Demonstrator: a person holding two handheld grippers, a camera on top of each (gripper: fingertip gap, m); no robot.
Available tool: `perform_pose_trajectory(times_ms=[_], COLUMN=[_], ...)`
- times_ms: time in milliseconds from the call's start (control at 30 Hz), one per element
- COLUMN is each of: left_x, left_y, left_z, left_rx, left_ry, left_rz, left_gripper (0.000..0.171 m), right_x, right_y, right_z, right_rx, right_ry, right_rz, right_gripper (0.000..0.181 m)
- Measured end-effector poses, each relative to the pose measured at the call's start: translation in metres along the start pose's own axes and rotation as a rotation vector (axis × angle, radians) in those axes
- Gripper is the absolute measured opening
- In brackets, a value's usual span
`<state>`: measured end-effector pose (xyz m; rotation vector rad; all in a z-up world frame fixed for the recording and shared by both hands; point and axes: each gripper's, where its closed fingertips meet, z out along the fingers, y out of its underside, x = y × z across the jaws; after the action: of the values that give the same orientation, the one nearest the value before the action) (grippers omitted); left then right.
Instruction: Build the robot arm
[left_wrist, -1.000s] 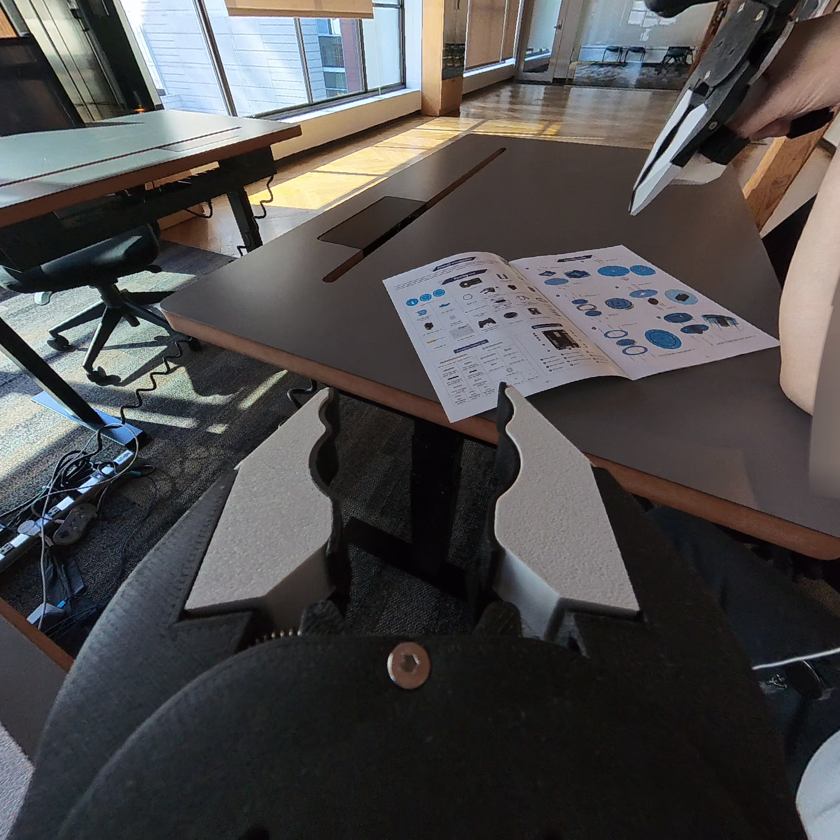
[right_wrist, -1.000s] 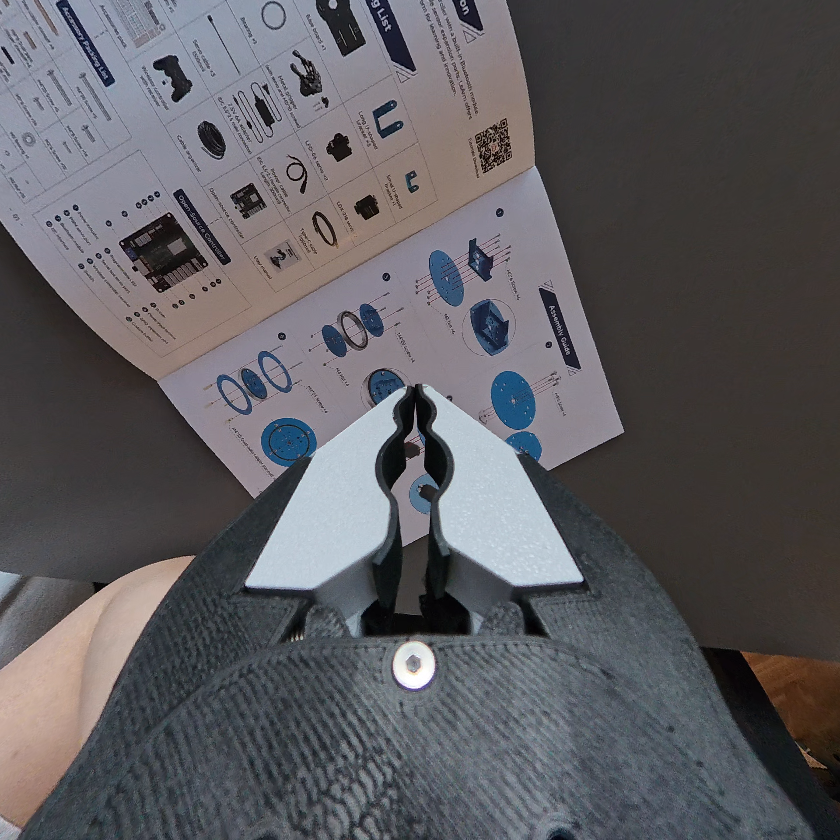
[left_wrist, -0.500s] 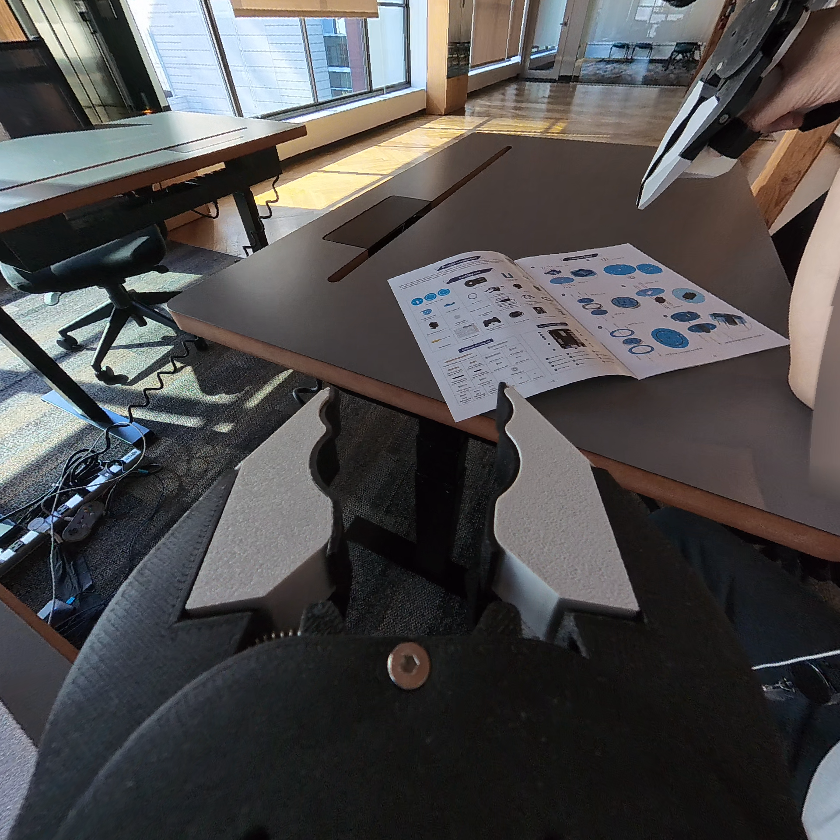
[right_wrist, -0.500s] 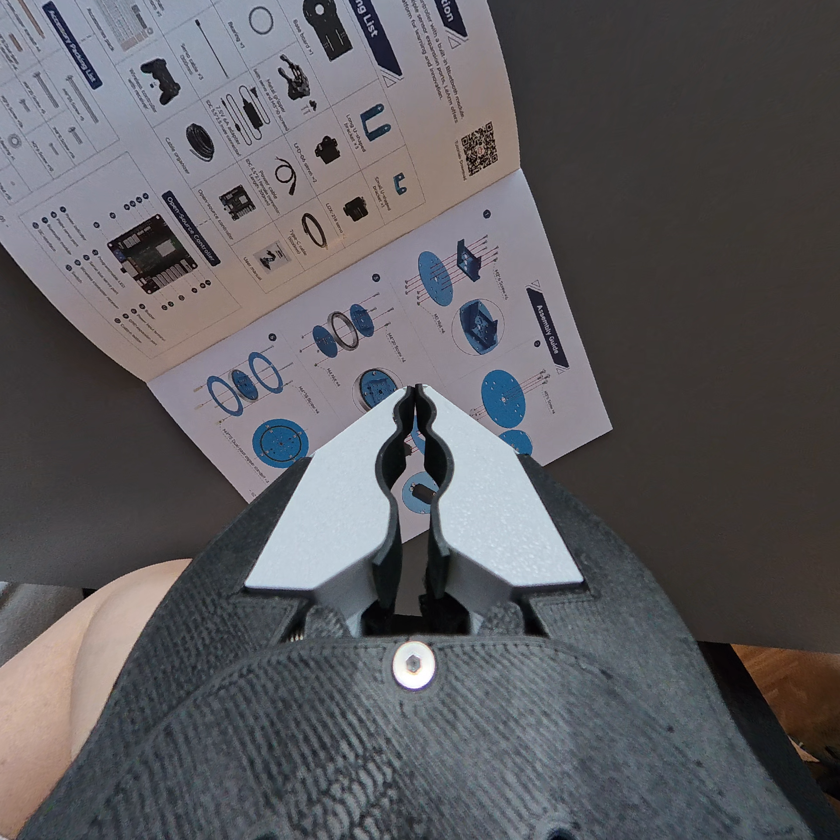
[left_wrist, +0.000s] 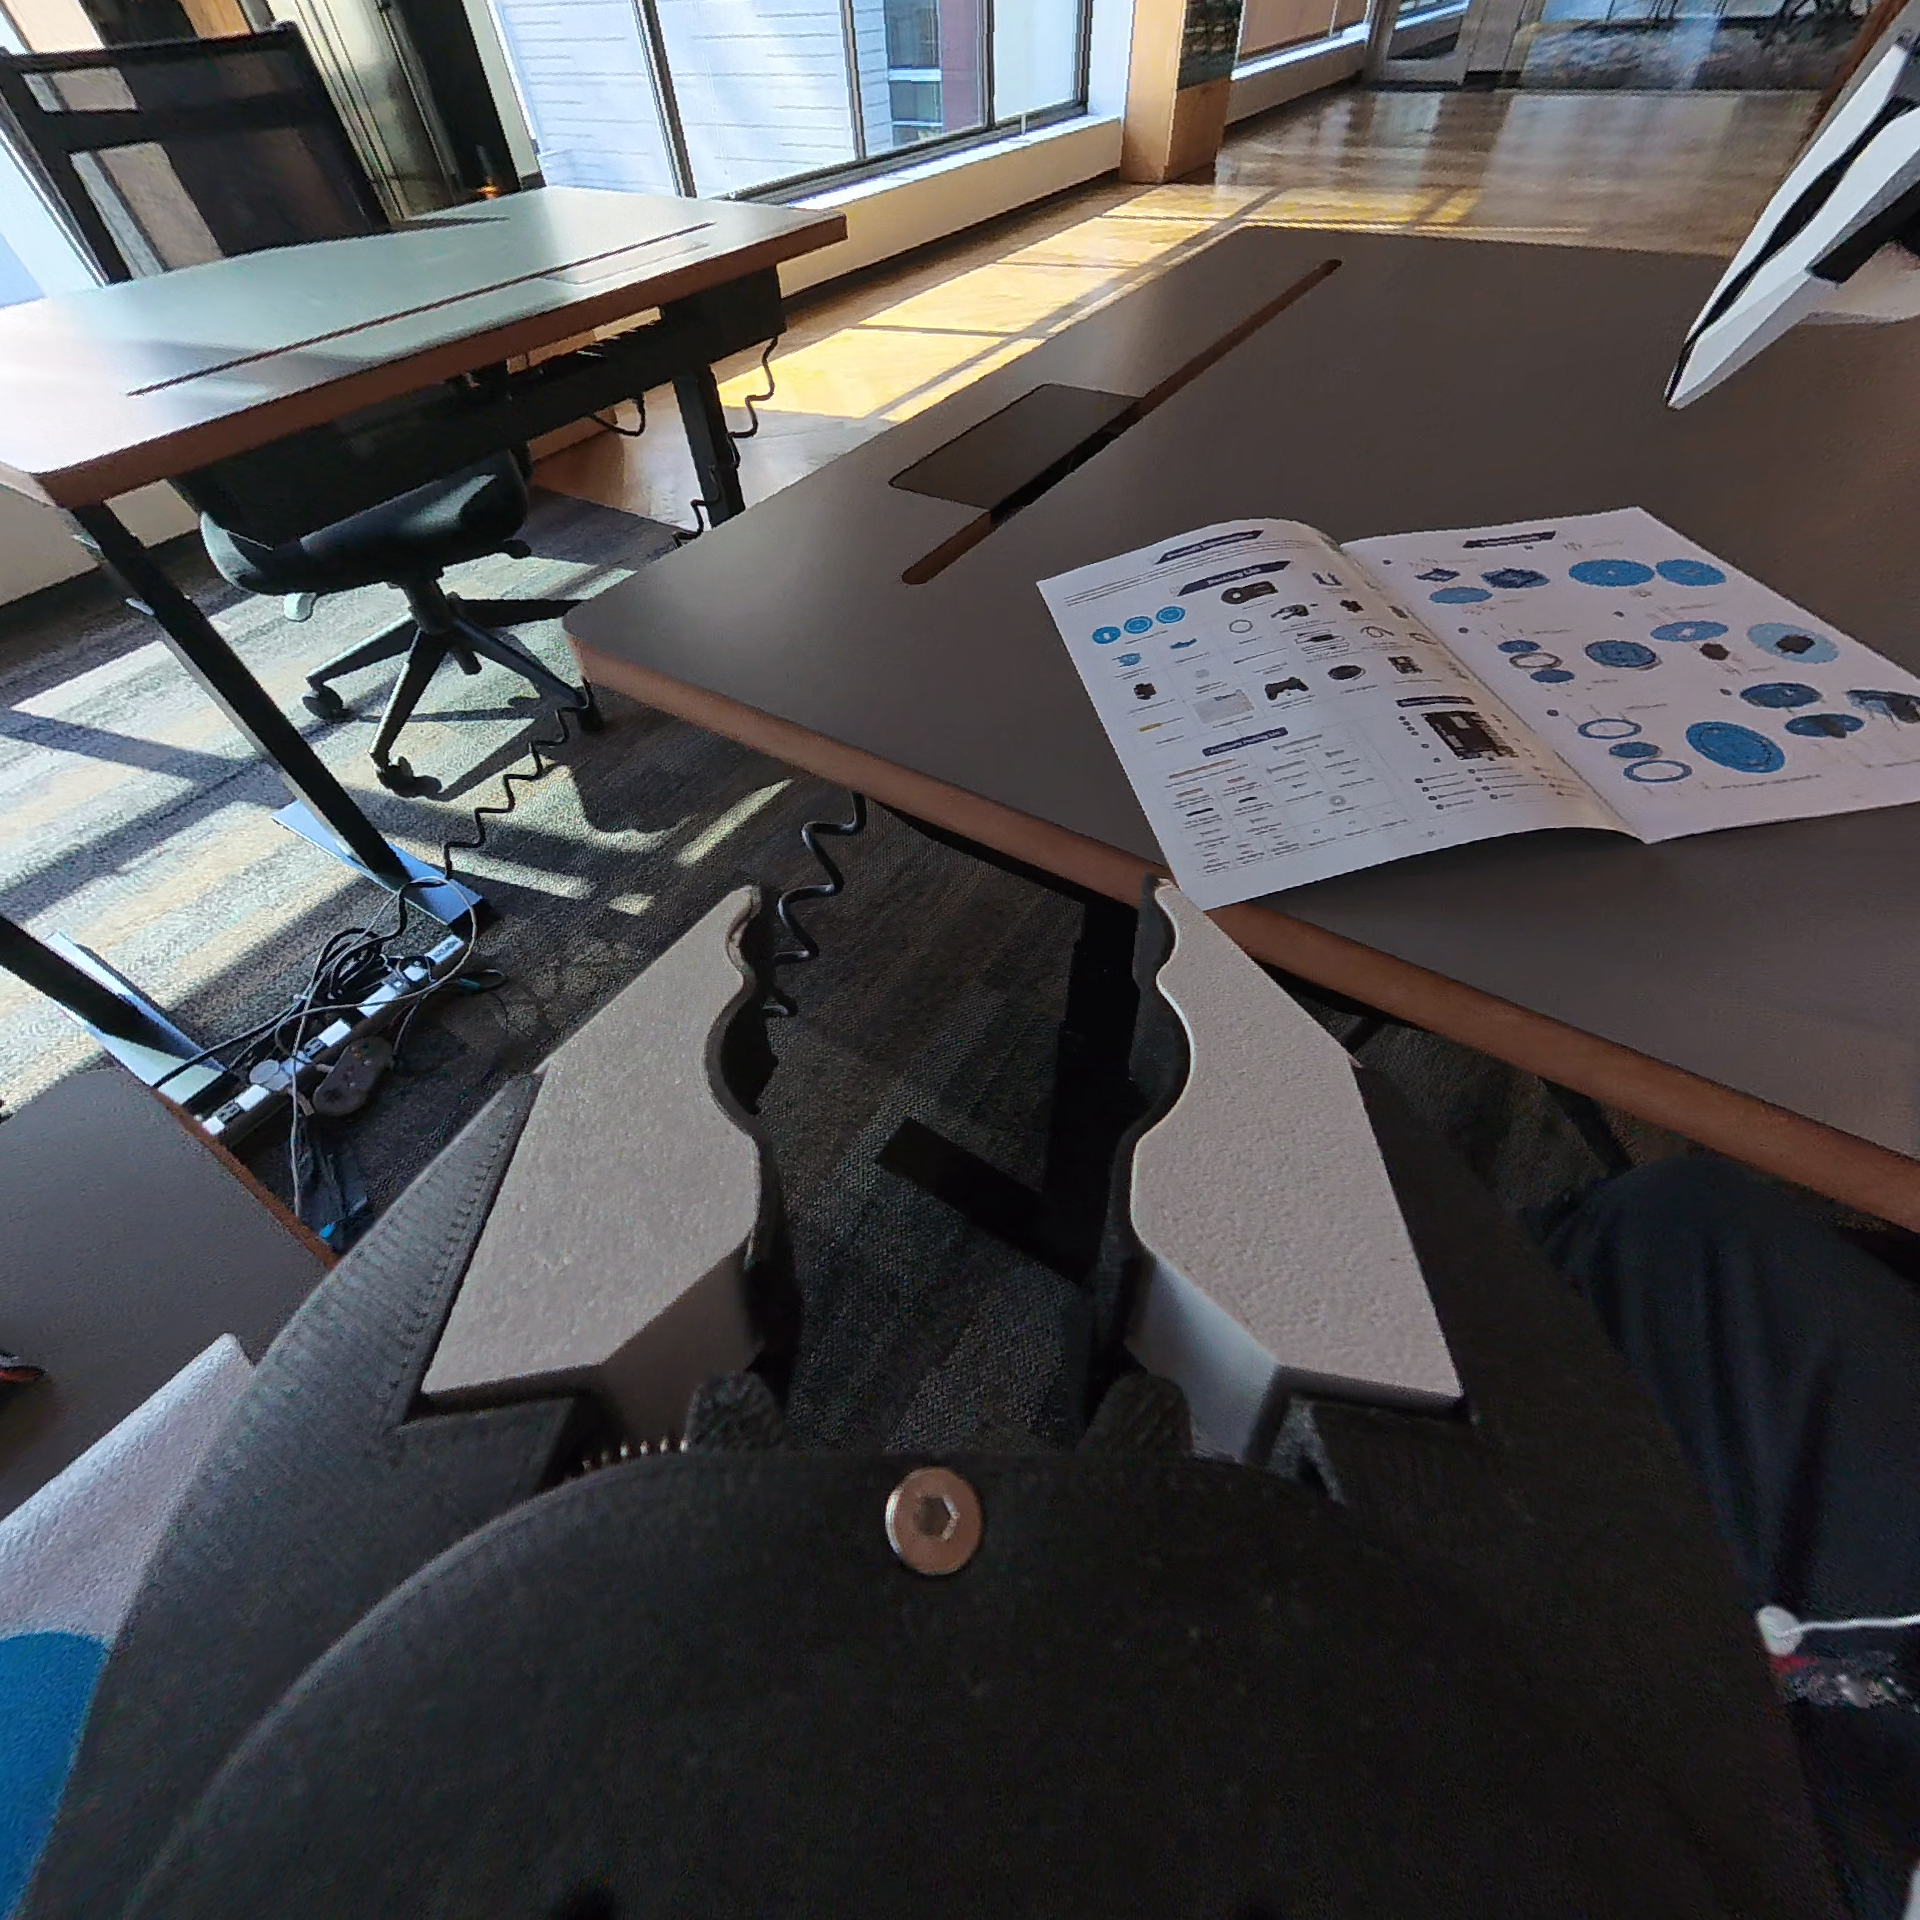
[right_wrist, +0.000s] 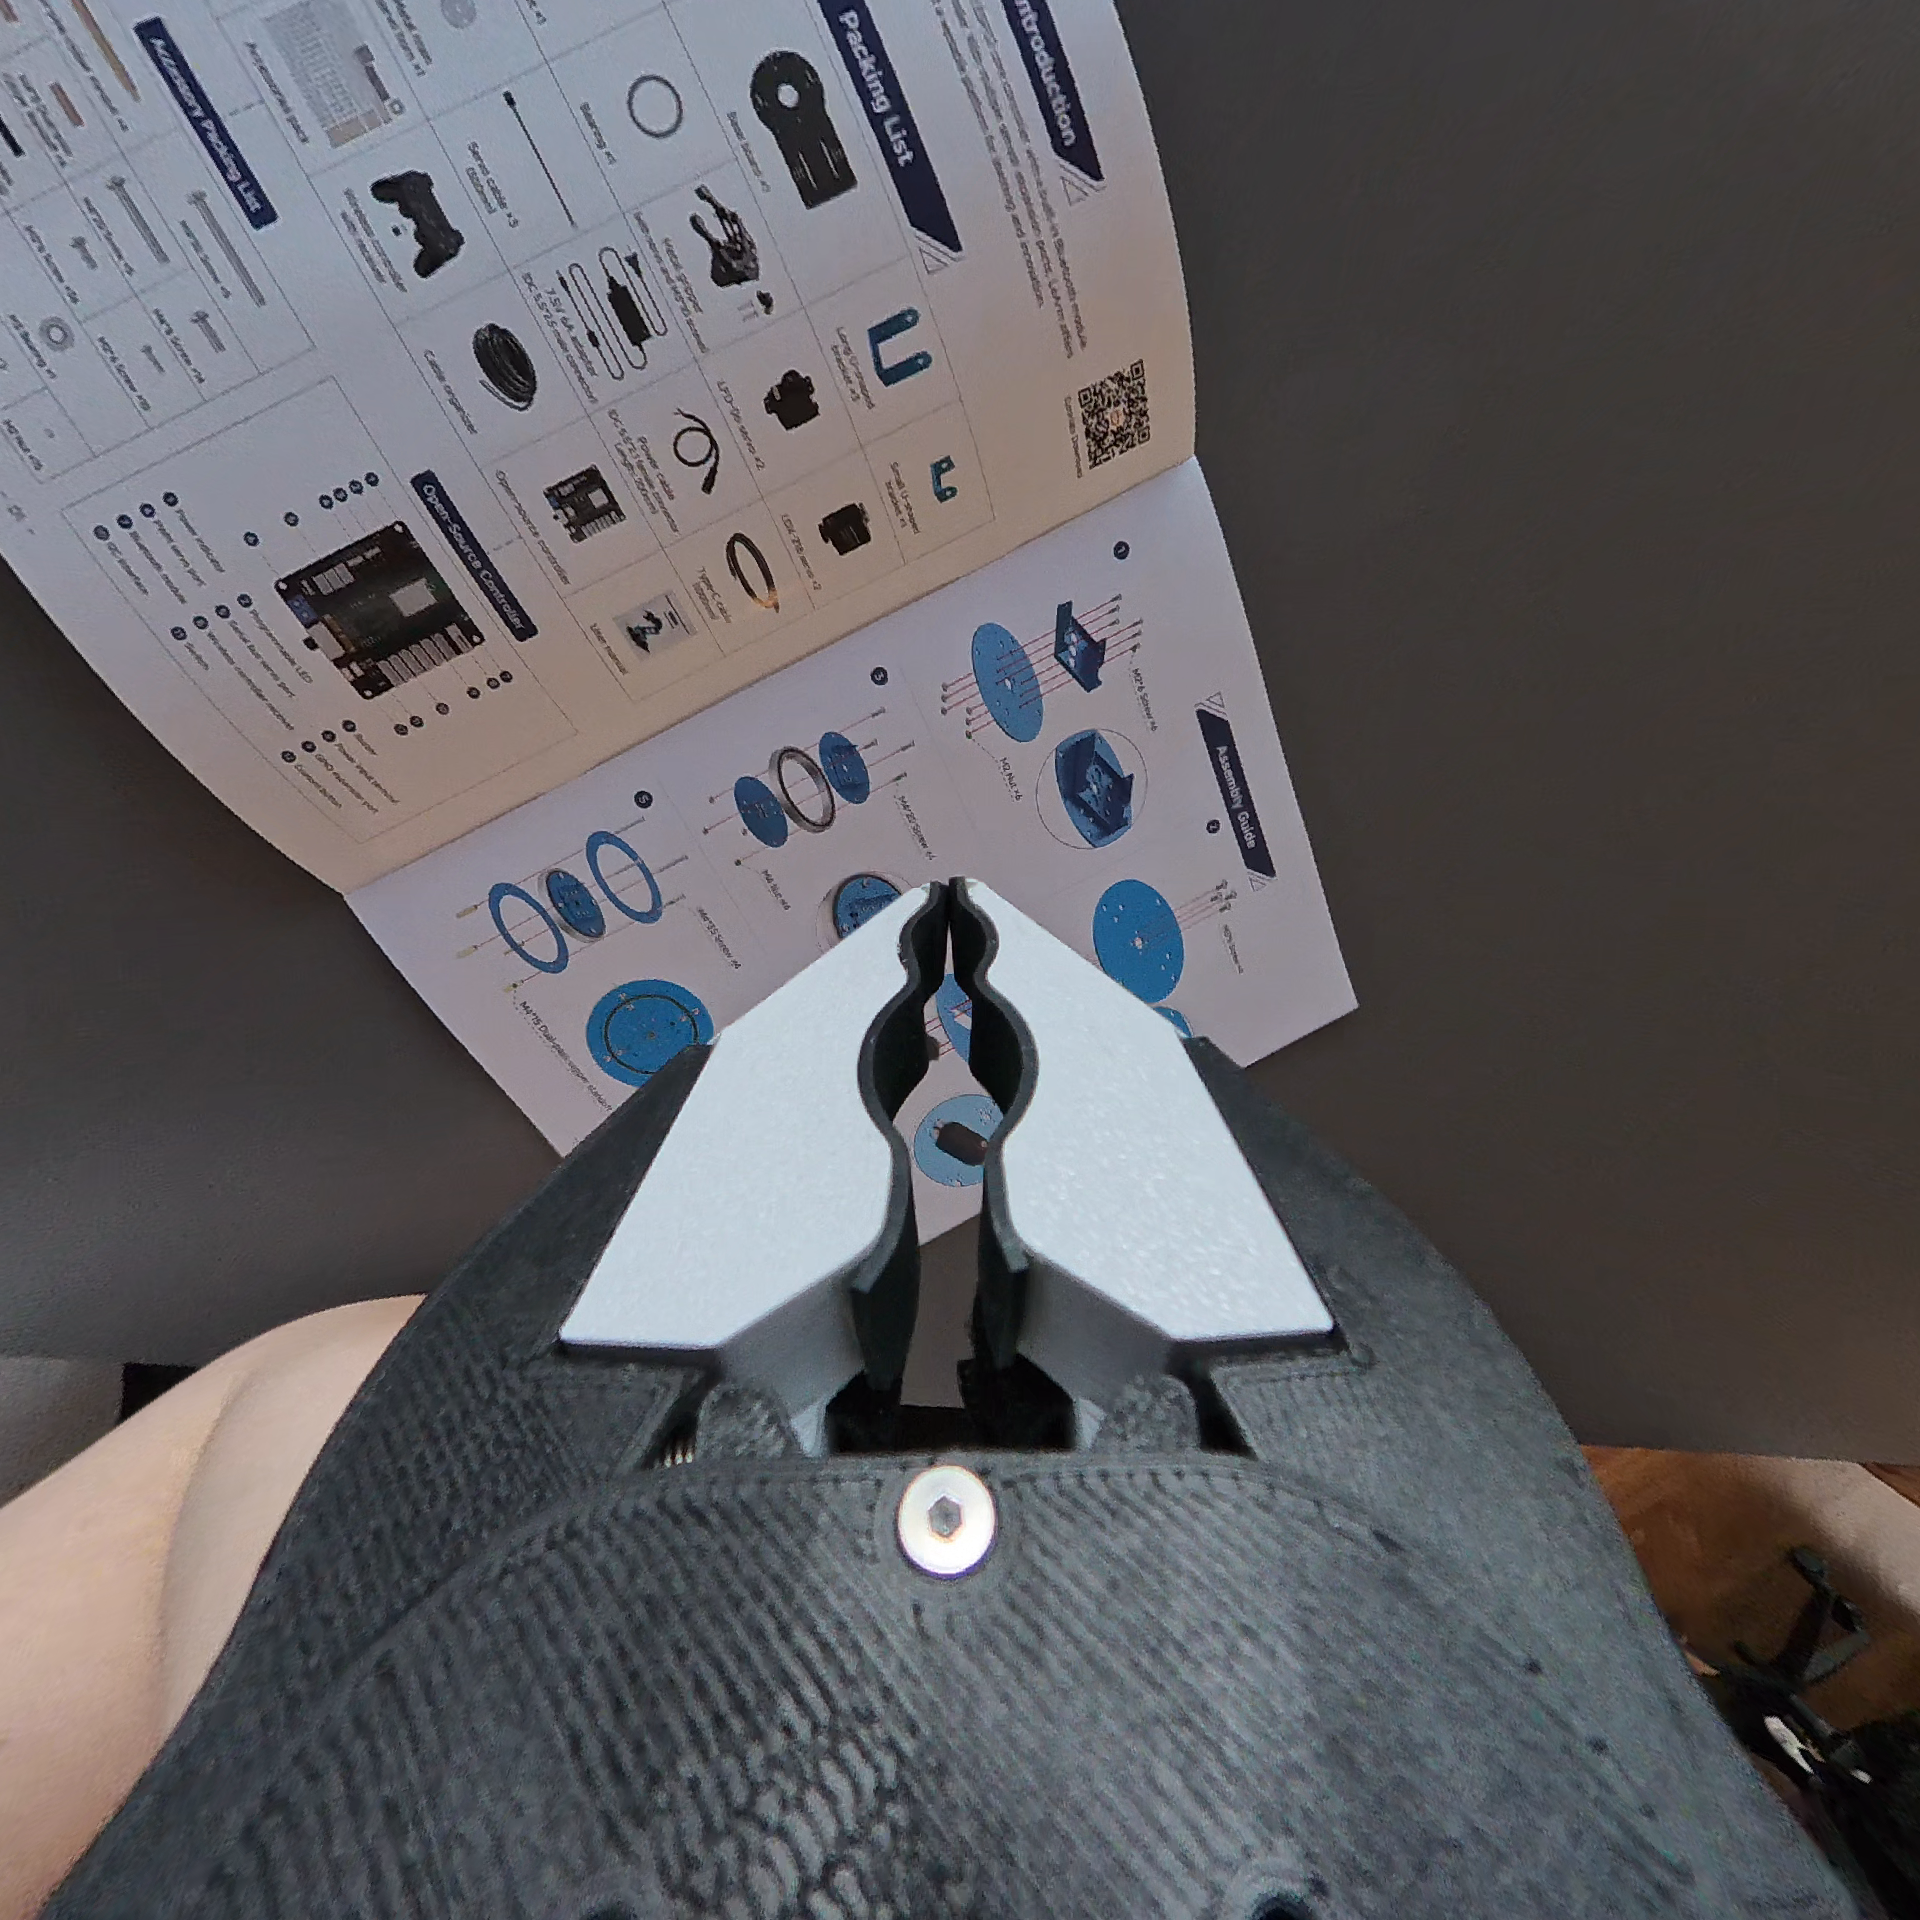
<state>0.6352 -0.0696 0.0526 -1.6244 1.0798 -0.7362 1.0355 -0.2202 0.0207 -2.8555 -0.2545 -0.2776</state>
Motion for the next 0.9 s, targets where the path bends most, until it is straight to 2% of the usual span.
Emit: perform_pose_trajectory(times_ms=[267,667,900], left_x=[-0.032,-0.043,-0.042], left_y=[0.006,0.01,0.008], left_z=[-0.008,-0.008,-0.007], left_rx=[0.016,0.025,0.037], left_ry=[-0.04,-0.053,-0.044], left_rz=[-0.074,-0.095,-0.105], left_gripper=[0.067,0.064,0.064], right_x=[-0.007,-0.004,0.002], right_y=[-0.015,-0.019,-0.011], right_z=[-0.006,0.0,0.002], right_rx=[-0.015,-0.03,-0.048], right_ry=[0.097,0.108,0.1], right_rz=[-0.056,-0.021,0.009], right_gripper=[0.0,0.0,0.0])
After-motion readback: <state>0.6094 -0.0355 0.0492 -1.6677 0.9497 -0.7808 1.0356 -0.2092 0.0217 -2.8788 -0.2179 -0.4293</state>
